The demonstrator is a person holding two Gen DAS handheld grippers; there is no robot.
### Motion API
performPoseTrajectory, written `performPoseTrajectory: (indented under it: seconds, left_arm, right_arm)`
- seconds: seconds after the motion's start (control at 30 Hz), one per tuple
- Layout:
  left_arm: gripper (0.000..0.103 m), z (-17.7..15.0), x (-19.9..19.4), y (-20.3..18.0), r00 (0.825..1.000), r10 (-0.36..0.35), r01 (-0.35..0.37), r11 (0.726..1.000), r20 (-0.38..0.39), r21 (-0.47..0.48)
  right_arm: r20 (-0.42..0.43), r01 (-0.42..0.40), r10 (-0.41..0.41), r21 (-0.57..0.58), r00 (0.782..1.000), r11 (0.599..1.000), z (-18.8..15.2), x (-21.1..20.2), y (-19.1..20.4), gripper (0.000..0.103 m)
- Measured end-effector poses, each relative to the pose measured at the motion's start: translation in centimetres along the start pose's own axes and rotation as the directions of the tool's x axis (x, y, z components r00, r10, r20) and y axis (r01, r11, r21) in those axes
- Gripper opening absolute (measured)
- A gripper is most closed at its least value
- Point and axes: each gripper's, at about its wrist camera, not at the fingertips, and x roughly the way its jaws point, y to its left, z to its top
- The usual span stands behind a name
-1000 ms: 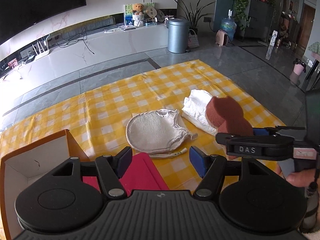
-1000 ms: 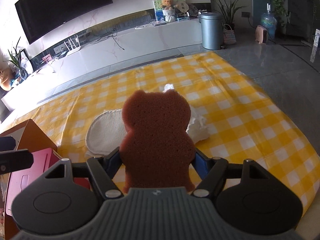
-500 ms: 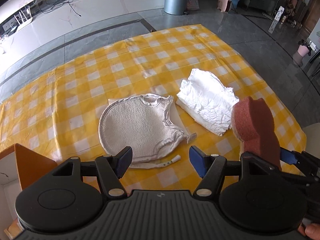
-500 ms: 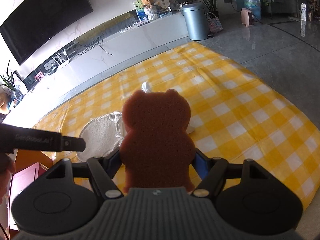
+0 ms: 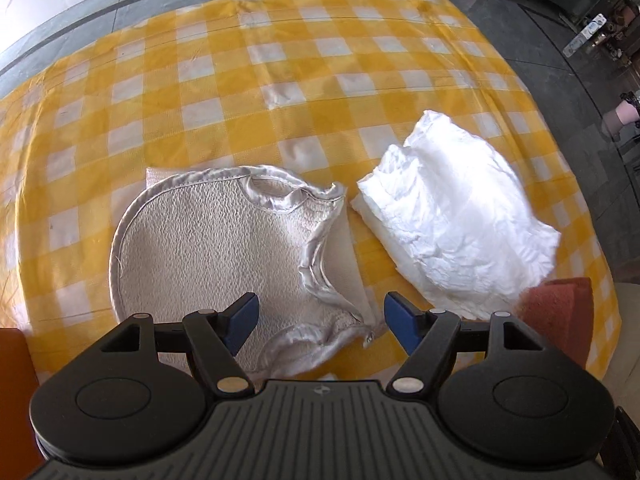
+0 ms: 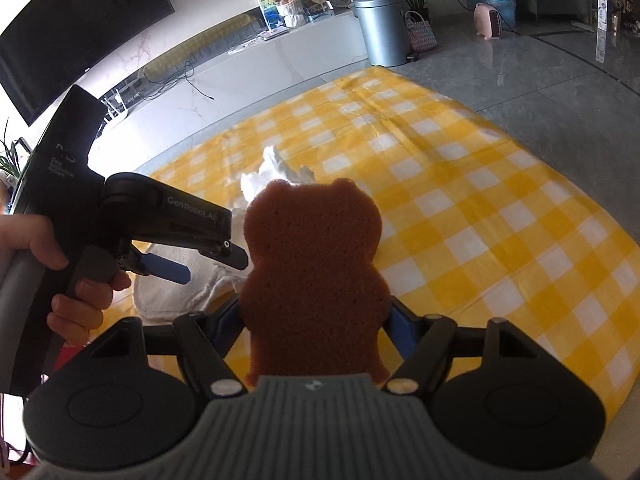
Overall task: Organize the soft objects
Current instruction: 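Grasp and lift the white terry bib with the left tool while the right holds the sponge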
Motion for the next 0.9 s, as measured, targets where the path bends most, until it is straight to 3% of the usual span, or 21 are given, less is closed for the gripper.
performPoseTrajectory:
  seconds: [0.13,0.23,0.3,0.4,0.47,0.63,0.77,0.9]
  left_arm:
    - [0.094,0.4,1.5,-0.6,0.988,0.148,-0.148,0.989,0.043,-0.019]
    - [0.099,0.4,2.2,-1.8,0.979,0.202,-0.204,0.978,0.040,0.049]
    - [0.097,0.0,2.1,-2.2,0.975,0.208,-0.213,0.974,0.076,0.075]
    - [0.068,-0.3,1.4,-2.1,0.979,0.193,-0.199,0.976,0.071,0.086]
    - [0.029,-0.4,0.8,-2.1,0.981,0.184,-0.190,0.972,0.052,0.137]
    - [0.014,-1.0,0.4,-1.5,0.990,0.139,-0.138,0.982,0.003,0.126]
    - [0.012,-3.1,0.2,-2.8,0.995,0.084,-0.076,0.986,-0.049,0.151]
    - [0.012,-4.3,-0.1,-3.1,0.994,0.007,0.005,0.994,-0.109,0.108]
  right_arm:
    - [-0.005,0.021,-0.021,-0.007,1.000,1.000,0.0,0.2,0.0,0.073]
    - [-0.001,0.016,-0.016,-0.025,1.000,1.000,-0.1,0.0,0.2,0.073]
    - [0.000,0.018,-0.019,-0.031,1.000,0.999,-0.1,0.0,0.4,0.073]
    - [-0.004,0.024,-0.024,-0.032,1.000,0.999,-0.1,0.1,0.3,0.073]
    - [-0.005,0.029,-0.029,-0.034,1.000,0.999,-0.2,0.1,0.3,0.073]
    - [-0.001,0.032,-0.032,-0.041,0.999,0.999,-0.1,0.1,0.5,0.073]
    - [0.011,0.046,-0.045,-0.059,0.999,0.997,-0.1,0.0,0.9,0.073]
    - [0.031,0.056,-0.054,-0.057,0.998,0.997,0.0,-0.7,0.7,0.073]
